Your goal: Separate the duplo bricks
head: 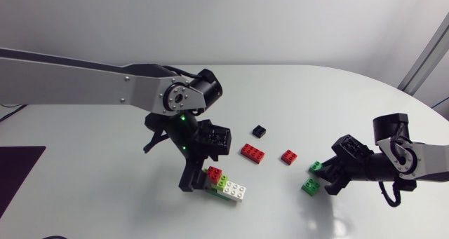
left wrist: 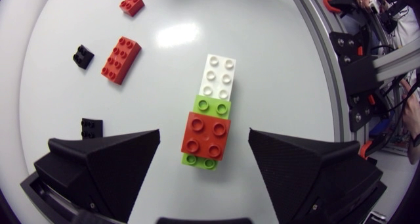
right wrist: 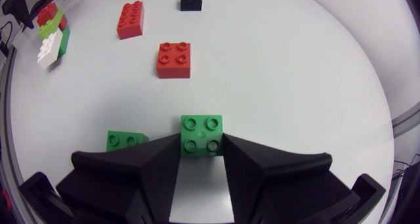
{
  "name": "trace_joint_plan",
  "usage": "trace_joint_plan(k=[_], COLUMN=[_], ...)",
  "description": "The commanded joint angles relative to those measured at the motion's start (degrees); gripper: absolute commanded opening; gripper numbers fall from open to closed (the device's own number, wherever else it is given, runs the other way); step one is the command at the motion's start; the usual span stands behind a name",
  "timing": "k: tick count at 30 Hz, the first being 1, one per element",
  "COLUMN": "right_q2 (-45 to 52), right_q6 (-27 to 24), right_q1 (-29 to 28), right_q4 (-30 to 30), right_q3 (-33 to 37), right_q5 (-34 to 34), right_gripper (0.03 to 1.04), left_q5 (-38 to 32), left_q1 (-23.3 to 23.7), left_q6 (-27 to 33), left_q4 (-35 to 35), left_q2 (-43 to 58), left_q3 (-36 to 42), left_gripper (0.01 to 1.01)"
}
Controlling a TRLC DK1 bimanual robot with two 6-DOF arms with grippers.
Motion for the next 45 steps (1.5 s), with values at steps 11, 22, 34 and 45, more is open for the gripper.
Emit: trace_joint_plan(k=[11, 22, 34, 45], right_q2=[0.07, -5.29, -20.32, -30.42], right_q6=[0.17, 0.34, 0.26, 0.34], right_q1=[-0.13, -1.45, -1.80, 3.12], right_q4=[-0.63, -2.65, -12.15, -17.68], right_q3=[-1.37, -1.55, -2.16, -5.33], right_q5=[1.89, 0.66, -3.91, -4.52], right_gripper=[0.45, 0.75, 0.97, 0.97], left_q5=[-0.61, -0.61, -0.61, -0.61], left_q1=[0.22, -0.04, -0.13, -1.27], left_q6=[3.85, 4.03, 4.29, 4.73], left_q4=[0.88, 0.79, 0.79, 0.79], left_q2=[1.11, 3.13, 4.71, 4.89], left_q3=[0.59, 2.00, 3.58, 3.06], left_gripper=[0.821, 0.766, 0.541, 0.177])
